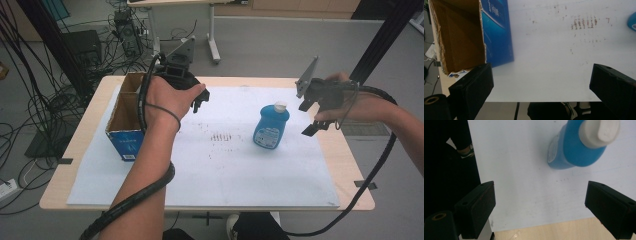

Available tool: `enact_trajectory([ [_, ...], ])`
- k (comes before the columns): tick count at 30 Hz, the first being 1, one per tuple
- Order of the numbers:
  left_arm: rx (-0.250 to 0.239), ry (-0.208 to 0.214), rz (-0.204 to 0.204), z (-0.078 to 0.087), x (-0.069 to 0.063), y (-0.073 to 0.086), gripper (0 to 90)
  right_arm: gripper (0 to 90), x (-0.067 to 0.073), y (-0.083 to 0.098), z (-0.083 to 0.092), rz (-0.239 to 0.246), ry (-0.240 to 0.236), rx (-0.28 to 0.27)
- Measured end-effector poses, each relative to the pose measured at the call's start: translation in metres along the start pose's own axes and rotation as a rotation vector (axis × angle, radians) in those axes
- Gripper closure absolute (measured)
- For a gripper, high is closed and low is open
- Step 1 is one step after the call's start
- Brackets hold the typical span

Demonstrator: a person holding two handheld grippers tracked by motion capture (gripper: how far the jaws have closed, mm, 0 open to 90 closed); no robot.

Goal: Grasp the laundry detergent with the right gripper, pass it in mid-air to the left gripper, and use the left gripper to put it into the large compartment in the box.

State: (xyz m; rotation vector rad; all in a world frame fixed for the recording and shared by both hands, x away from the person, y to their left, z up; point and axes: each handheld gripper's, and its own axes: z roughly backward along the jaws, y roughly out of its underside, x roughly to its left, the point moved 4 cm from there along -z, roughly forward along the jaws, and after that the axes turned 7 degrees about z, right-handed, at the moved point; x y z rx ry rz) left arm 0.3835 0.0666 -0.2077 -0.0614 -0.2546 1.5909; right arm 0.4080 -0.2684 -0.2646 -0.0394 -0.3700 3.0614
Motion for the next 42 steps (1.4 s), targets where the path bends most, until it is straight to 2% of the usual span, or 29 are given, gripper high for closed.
enact_trajectory([
  [7,-0.003,0.003,-0.001,-0.001,0.002,0.002,5.7,6.8,-0.008,0.02,-0.003,-0.089,0.048,-0.015],
  [13,-0.006,0.006,-0.002,-0.001,0.002,0.003,5.7,5.6,-0.012,0.03,-0.009,-0.12,0.071,-0.036],
  [22,-0.004,0.002,-0.009,0.0,0.003,0.005,5.7,4.3,-0.018,0.041,-0.023,-0.177,0.081,-0.089],
  [31,-0.002,-0.004,-0.005,-0.002,0.008,0.006,5.7,3.9,-0.023,0.05,-0.046,-0.235,0.073,-0.155],
  [42,0.002,-0.003,-0.02,-0.006,0.001,0.003,5.7,3.9,-0.029,0.056,-0.069,-0.269,0.083,-0.214],
])
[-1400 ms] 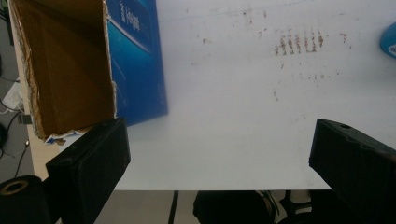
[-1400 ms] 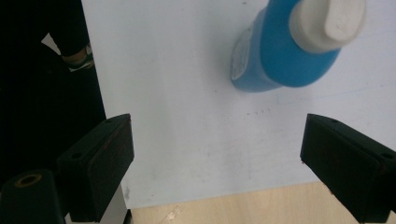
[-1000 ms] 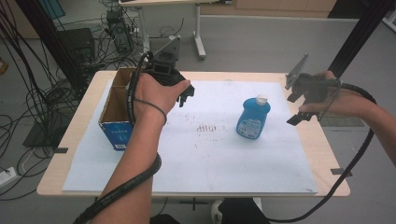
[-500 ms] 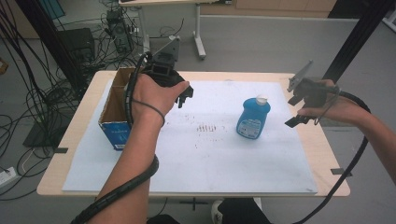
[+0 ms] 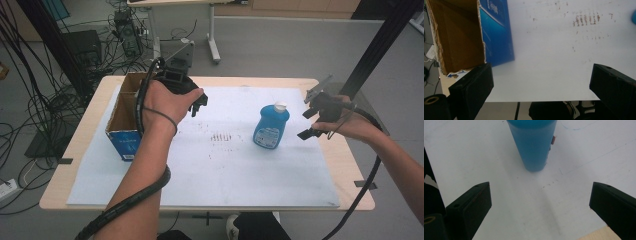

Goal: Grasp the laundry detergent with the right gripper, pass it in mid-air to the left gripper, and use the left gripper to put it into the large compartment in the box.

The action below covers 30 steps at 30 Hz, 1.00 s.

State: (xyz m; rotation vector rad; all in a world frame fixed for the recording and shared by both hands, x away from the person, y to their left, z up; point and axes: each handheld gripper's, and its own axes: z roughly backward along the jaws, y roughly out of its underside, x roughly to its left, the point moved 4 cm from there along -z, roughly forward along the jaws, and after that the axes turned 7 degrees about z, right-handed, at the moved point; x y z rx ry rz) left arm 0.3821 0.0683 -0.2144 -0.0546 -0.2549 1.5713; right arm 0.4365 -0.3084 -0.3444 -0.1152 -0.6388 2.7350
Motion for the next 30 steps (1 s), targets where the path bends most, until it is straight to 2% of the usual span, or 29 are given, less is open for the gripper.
enact_trajectory([
  [8,0.001,-0.003,-0.001,-0.002,-0.003,-0.003,5.8,3.8,-0.001,0.003,-0.016,-0.017,0.019,-0.056],
  [23,0.013,-0.004,-0.003,-0.009,-0.003,-0.005,5.4,4.1,0.003,0.002,-0.036,-0.014,0.031,-0.131],
  [30,0.017,-0.004,-0.005,-0.01,-0.003,-0.005,5.4,3.5,0.006,0.002,-0.047,-0.025,0.059,-0.189],
])
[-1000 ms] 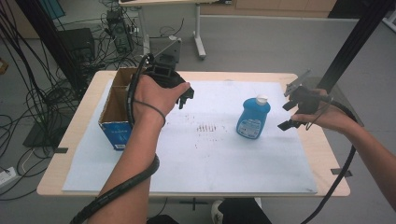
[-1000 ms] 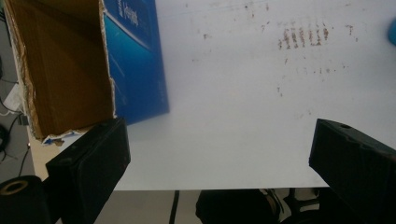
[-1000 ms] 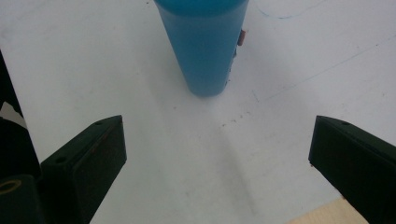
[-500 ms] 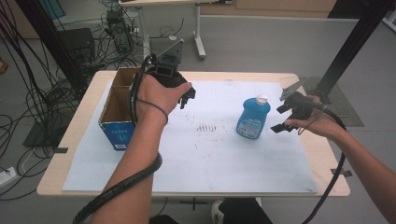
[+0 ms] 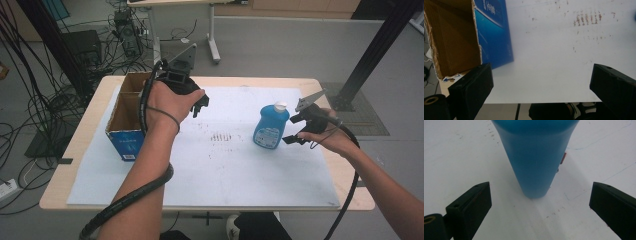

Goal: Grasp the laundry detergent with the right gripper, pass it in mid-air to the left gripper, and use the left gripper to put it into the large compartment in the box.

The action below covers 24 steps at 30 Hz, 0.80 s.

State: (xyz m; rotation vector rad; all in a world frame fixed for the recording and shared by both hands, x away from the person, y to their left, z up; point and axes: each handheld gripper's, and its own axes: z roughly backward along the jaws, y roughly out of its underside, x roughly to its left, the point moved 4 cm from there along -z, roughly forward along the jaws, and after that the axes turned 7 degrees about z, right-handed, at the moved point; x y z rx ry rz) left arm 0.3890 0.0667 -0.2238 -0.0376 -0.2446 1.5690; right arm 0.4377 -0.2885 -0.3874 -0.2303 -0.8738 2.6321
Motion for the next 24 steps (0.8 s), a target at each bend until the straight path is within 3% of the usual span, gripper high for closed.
enact_trajectory([
  [6,0.001,0.001,0.005,-0.001,0.002,0.001,5.4,3.6,0.003,-0.002,-0.005,0.008,0.012,-0.057],
  [24,0.0,0.005,0.007,-0.002,0.002,0.002,5.4,3.0,0.01,-0.007,-0.015,0.033,0.065,-0.078],
])
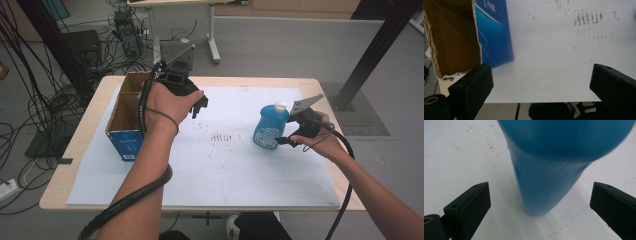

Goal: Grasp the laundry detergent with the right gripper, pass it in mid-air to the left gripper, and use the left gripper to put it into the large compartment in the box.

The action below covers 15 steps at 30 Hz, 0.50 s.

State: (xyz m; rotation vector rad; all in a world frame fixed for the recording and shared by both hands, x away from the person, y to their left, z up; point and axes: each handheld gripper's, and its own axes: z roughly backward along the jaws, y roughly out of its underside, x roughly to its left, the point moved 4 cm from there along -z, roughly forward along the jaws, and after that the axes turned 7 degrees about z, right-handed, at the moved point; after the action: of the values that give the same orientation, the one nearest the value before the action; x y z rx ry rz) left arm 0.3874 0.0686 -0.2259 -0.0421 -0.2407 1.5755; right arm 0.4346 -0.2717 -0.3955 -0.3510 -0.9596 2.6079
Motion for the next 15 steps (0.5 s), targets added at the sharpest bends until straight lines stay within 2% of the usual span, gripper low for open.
enact_trajectory([
  [3,-0.001,0.001,0.0,0.0,0.0,0.0,5.4,3.3,0.001,0.0,-0.001,0.008,0.006,-0.015],
  [4,-0.001,0.001,0.001,0.0,0.0,0.0,5.4,3.3,0.002,0.0,-0.002,0.004,0.005,-0.03],
  [9,0.003,0.001,0.0,-0.002,0.001,0.0,5.4,2.5,0.004,0.006,-0.007,-0.008,0.014,-0.044],
  [15,0.003,0.002,-0.001,-0.003,0.0,0.0,5.4,2.4,0.005,0.009,-0.014,-0.026,0.017,-0.098],
])
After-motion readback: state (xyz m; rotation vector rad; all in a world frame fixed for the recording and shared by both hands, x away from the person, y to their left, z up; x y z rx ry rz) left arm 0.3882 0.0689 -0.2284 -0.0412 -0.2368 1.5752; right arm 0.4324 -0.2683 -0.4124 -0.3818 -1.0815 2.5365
